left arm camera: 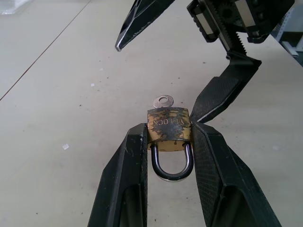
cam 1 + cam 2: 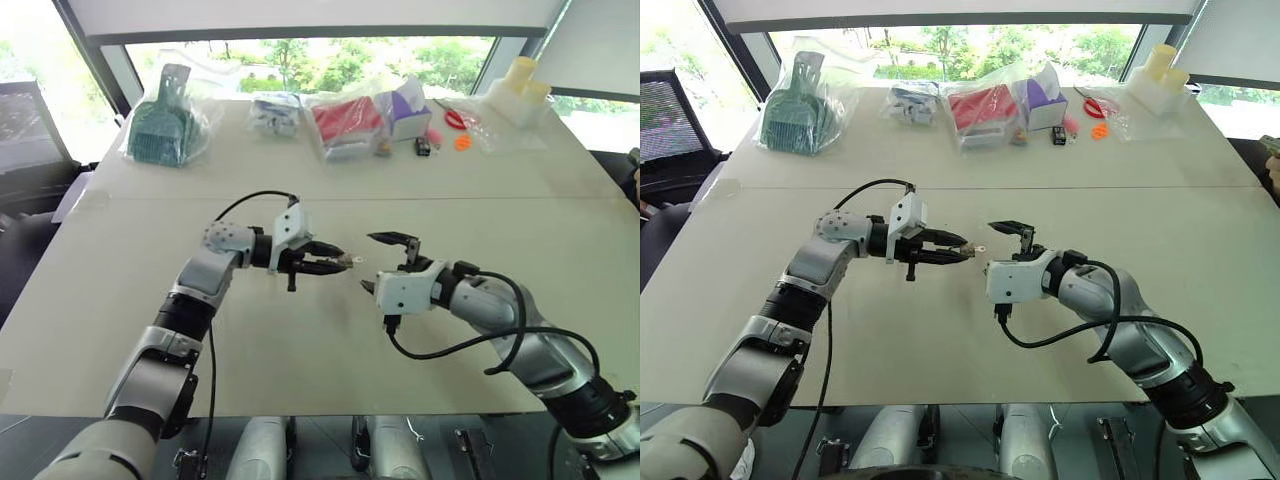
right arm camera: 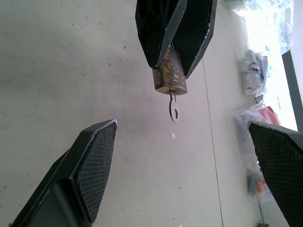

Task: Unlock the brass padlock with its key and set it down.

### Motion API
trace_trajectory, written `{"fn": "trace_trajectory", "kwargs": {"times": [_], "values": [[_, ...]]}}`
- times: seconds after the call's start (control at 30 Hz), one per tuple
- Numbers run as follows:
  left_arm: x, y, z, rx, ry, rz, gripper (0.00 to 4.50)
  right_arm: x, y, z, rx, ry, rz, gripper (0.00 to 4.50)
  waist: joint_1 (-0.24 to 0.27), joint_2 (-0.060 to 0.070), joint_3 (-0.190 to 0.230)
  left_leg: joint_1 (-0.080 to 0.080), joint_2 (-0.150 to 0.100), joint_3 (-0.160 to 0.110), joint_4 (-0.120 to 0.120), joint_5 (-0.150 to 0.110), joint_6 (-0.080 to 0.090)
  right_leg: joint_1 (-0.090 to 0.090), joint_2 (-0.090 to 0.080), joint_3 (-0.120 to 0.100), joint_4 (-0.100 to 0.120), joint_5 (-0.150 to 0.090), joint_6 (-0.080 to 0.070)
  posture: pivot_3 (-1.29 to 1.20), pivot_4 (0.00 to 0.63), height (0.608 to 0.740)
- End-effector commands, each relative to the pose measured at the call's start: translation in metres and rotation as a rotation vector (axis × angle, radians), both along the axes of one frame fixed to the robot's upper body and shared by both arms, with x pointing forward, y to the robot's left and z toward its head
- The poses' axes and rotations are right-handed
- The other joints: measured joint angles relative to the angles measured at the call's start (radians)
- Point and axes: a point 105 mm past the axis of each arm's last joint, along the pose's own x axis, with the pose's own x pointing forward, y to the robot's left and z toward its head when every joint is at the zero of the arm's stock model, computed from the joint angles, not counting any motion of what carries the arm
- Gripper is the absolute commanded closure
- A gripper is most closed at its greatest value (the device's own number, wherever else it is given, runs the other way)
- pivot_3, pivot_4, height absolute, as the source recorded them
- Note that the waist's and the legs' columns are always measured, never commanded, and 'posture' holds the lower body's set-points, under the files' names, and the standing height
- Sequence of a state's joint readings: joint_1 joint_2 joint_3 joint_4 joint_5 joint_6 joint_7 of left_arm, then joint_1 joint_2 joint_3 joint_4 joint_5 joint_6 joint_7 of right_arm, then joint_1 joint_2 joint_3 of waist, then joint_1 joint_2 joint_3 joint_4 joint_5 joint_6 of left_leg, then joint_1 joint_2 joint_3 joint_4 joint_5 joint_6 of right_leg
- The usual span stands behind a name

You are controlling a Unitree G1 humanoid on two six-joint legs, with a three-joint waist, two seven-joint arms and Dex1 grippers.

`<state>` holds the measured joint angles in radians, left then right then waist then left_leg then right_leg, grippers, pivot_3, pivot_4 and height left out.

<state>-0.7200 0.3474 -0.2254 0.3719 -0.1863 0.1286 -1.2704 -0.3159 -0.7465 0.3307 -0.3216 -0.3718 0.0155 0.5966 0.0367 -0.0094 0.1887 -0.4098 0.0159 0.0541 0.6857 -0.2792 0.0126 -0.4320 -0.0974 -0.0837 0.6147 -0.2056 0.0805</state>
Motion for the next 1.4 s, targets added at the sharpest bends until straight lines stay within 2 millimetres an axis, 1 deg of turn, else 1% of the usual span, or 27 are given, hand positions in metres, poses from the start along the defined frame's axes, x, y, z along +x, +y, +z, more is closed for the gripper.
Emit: {"fn": "trace_trajectory", "kwargs": {"times": [0.03, 0.07, 0.1, 0.13, 0.17, 0.2, 0.3, 0.33, 0.5, 0.7, 0.77, 0.9, 0.93, 1.0, 1.07, 1.13, 1.17, 1.23, 1.3, 1.33, 1.4], "values": [[-0.003, -0.002, 0.011, -0.028, -0.032, -0.007, 3.77, 0.002, 0.005, 0.013, 0.012, -0.060, 0.023, 0.53, 0.000, 0.000, 0.000, 0.000, 0.000, 0.000, 0.000, 0.000, 0.000, 0.000, 0.000, 0.000, 0.000, 0.000, 0.000, 0.00, 0.150, 0.740], [-0.003, -0.002, 0.010, -0.028, -0.033, -0.006, 3.77, 0.002, 0.007, 0.013, 0.016, -0.060, 0.027, 0.86, 0.000, 0.000, 0.000, 0.000, 0.000, 0.000, 0.000, 0.000, 0.000, 0.000, 0.000, 0.000, 0.000, 0.000, 0.000, 0.00, 0.150, 0.740], [-0.004, -0.002, 0.010, -0.028, -0.033, -0.006, 3.77, 0.003, 0.008, 0.014, 0.019, -0.061, 0.031, 1.48, 0.001, 0.000, 0.000, 0.000, 0.000, 0.000, 0.000, 0.000, 0.000, 0.000, 0.000, 0.000, 0.000, 0.000, 0.000, 0.00, 0.150, 0.740], [-0.004, -0.002, 0.010, -0.028, -0.033, -0.006, 3.77, 0.003, 0.010, 0.014, 0.021, -0.065, 0.037, 1.81, 0.000, 0.000, 0.000, 0.000, 0.000, 0.000, 0.000, 0.000, 0.000, 0.000, 0.000, 0.000, 0.000, 0.000, 0.000, 0.00, 0.150, 0.740], [-0.004, -0.002, 0.010, -0.028, -0.033, -0.006, 3.77, 0.003, 0.012, 0.015, 0.023, -0.067, 0.040, 2.39, 0.000, 0.000, 0.000, 0.000, 0.000, 0.000, 0.000, 0.000, 0.000, 0.000, 0.000, 0.000, 0.000, 0.000, 0.000, 0.00, 0.150, 0.740], [-0.004, -0.003, 0.010, -0.029, -0.033, -0.007, 3.77, 0.004, 0.012, 0.016, 0.023, -0.069, 0.042, 2.80, 0.000, 0.000, 0.000, 0.000, 0.000, 0.000, 0.000, 0.000, 0.000, 0.000, 0.000, 0.000, 0.000, 0.000, 0.000, 0.00, 0.150, 0.740], [-0.005, -0.004, 0.010, -0.031, -0.036, -0.007, 3.77, 0.005, 0.016, 0.017, 0.025, -0.071, 0.053, 4.35, 0.000, 0.000, 0.000, 0.000, 0.000, 0.000, 0.000, 0.000, 0.000, 0.000, 0.000, 0.000, 0.000, 0.000, 0.000, 0.00, 0.150, 0.740], [-0.005, -0.004, 0.010, -0.033, -0.038, -0.006, 3.77, 0.005, 0.016, 0.017, 0.025, -0.071, 0.056, 4.43, 0.000, 0.000, 0.000, 0.000, 0.000, 0.000, 0.000, 0.000, 0.000, 0.000, 0.000, 0.000, 0.000, 0.000, 0.000, 0.00, 0.150, 0.740], [-0.006, -0.005, 0.012, -0.021, -0.091, -0.011, 3.77, 0.006, 0.019, 0.020, 0.047, -0.024, 0.075, 4.43, 0.000, 0.000, 0.000, 0.000, 0.000, 0.000, 0.000, 0.000, 0.000, 0.000, 0.000, 0.000, 0.000, 0.000, 0.000, 0.00, 0.150, 0.740], [-0.005, -0.007, 0.010, 0.056, -0.356, -0.040, 3.77, 0.003, 0.023, 0.023, 0.141, 0.241, 0.115, 4.43, 0.001, 0.000, 0.000, 0.000, 0.000, 0.000, 0.000, 0.000, 0.000, 0.000, 0.000, 0.000, 0.000, 0.000, 0.000, 0.00, 0.150, 0.740], [-0.006, -0.008, 0.012, 0.059, -0.420, -0.051, 3.77, 0.002, 0.024, 0.024, 0.154, 0.338, 0.120, 4.43, 0.001, 0.000, 0.000, 0.000, 0.000, 0.000, 0.000, 0.000, 0.000, 0.000, 0.000, 0.000, 0.000, 0.000, 0.000, 0.00, 0.150, 0.740], [-0.006, -0.009, 0.016, 0.062, -0.513, -0.063, 3.77, 0.000, 0.024, 0.024, 0.136, 0.436, 0.129, 4.43, 0.001, 0.000, 0.000, 0.001, 0.000, 0.000, 0.000, 0.000, 0.000, 0.000, 0.000, 0.000, 0.000, 0.000, 0.000, 0.00, 0.150, 0.740], [-0.006, -0.009, 0.016, 0.064, -0.520, -0.065, 3.77, 0.000, 0.025, 0.026, 0.138, 0.442, 0.135, 4.43, 0.001, 0.000, 0.000, 0.001, 0.000, 0.000, 0.000, 0.000, 0.000, 0.000, 0.000, 0.000, 0.000, 0.000, 0.000, 0.00, 0.150, 0.740], [-0.005, -0.007, 0.015, 0.052, -0.477, -0.053, 3.77, 0.003, 0.027, 0.032, 0.150, 0.378, 0.137, 4.43, 0.001, 0.000, 0.000, 0.001, 0.000, 0.000, 0.000, 0.000, 0.000, 0.000, 0.000, 0.000, 0.000, 0.000, 0.000, 0.00, 0.150, 0.740], [-0.005, -0.005, 0.017, 0.009, -0.371, -0.030, 3.77, 0.005, 0.027, 0.038, 0.114, 0.251, 0.156, 4.43, 0.000, 0.000, 0.000, 0.001, 0.000, 0.000, 0.000, 0.000, 0.000, 0.000, 0.000, 0.000, 0.000, 0.000, 0.000, 0.00, 0.150, 0.740], [-0.007, -0.002, 0.019, -0.032, -0.258, -0.026, 3.77, 0.007, 0.024, 0.037, 0.038, 0.118, 0.180, 4.43, 0.000, 0.000, 0.000, 0.001, 0.000, 0.001, 0.000, 0.000, 0.000, 0.000, 0.000, 0.000, 0.001, 0.000, 0.000, 0.00, 0.150, 0.740], [-0.008, 0.001, 0.019, -0.036, -0.211, -0.030, 3.77, 0.006, 0.020, 0.033, -0.015, 0.059, 0.197, 4.19, 0.000, 0.000, 0.000, 0.001, 0.000, 0.001, 0.000, 0.000, 0.000, 0.000, 0.000, 0.000, 0.001, 0.000, 0.000, 0.00, 0.150, 0.740], [-0.013, 0.007, 0.016, -0.030, -0.130, -0.047, 3.77, 0.003, 0.012, 0.026, -0.086, -0.035, 0.232, 3.55, 0.000, 0.000, 0.000, 0.001, 0.000, 0.001, 0.000, 0.000, 0.000, 0.000, 0.000, 0.000, 0.001, 0.000, 0.001, 0.00, 0.150, 0.740], [-0.014, 0.010, 0.017, -0.029, -0.087, -0.051, 3.77, 0.001, 0.008, 0.022, -0.113, -0.078, 0.251, 2.65, -0.002, 0.000, 0.000, 0.001, 0.000, 0.001, 0.000, 0.000, 0.000, 0.000, 0.000, 0.000, 0.001, 0.000, 0.001, 0.00, 0.150, 0.740], [-0.014, 0.011, 0.019, -0.033, -0.071, -0.050, 3.77, 0.000, 0.007, 0.021, -0.116, -0.087, 0.259, 1.99, -0.002, 0.000, 0.000, 0.001, 0.000, 0.002, 0.000, 0.000, 0.000, 0.000, 0.000, 0.000, 0.001, 0.000, 0.001, 0.00, 0.150, 0.740], [-0.015, 0.011, 0.021, -0.040, -0.047, -0.051, 3.77, -0.002, 0.009, 0.022, -0.117, -0.127, 0.286, 1.00, -0.003, 0.000, 0.000, 0.001, 0.000, 0.002, 0.000, 0.001, -0.001, 0.000, 0.000, 0.000, 0.001, 0.000, 0.001, 0.00, 0.150, 0.740]]}}
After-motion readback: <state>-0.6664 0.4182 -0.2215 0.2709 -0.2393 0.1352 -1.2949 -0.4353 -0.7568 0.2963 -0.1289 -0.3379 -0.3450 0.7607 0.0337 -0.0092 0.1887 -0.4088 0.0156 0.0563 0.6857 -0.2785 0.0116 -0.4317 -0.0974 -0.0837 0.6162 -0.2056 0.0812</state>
